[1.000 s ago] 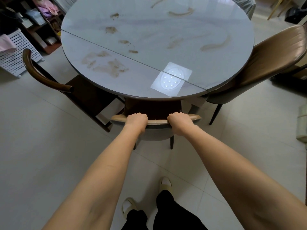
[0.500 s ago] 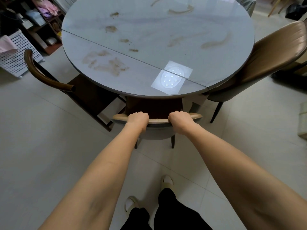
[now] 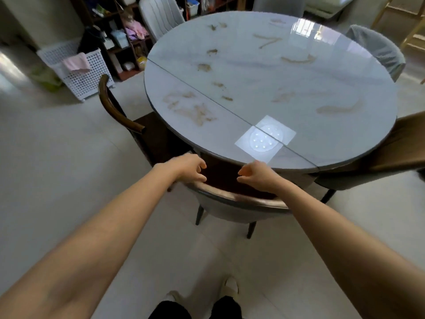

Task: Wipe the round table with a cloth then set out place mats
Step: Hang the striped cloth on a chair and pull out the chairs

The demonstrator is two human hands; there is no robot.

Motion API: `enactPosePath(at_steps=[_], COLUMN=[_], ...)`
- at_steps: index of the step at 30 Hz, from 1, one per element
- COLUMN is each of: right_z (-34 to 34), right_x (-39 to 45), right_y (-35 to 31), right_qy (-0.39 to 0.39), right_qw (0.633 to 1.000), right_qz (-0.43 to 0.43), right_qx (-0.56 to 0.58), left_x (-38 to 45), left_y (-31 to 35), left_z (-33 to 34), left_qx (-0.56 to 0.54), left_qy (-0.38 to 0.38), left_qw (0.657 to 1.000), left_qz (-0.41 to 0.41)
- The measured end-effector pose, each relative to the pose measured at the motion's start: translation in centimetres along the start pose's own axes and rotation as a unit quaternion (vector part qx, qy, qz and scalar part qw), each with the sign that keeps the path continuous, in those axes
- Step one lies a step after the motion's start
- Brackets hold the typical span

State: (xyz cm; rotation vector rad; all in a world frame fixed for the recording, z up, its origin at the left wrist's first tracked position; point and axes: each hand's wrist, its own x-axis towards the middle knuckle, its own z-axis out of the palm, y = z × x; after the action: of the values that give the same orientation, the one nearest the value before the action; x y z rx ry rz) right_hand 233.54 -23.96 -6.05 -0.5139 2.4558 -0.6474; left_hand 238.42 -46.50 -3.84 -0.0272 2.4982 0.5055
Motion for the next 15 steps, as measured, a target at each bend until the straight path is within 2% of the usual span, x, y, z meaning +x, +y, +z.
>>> enactPosePath(at_steps=[4, 10, 15], right_z=[0.7, 3.3, 6.5], right_x=[3.4, 8.4, 15.1], right_y=[-5.2, -13.9, -22.8], right_qy=[0.036, 0.035, 0.016], right_qw=[0.997, 0.99, 0.991], right_qz=[-0.024, -0.064, -0.045], right_qx=[-0.059, -0.12, -0.127], left_x=[-2.0, -3.5, -4.7], left_y=[-5.4, -13.8, -23.4], left_z=[-3.5, -6.7, -10.6], left_qx=[0.071, 0.07, 0.093], left_qy=[0.094, 0.15, 0.159], left_qw=[0.991, 0.983, 0.98], left_qz=[-0.067, -0.079, -0.07])
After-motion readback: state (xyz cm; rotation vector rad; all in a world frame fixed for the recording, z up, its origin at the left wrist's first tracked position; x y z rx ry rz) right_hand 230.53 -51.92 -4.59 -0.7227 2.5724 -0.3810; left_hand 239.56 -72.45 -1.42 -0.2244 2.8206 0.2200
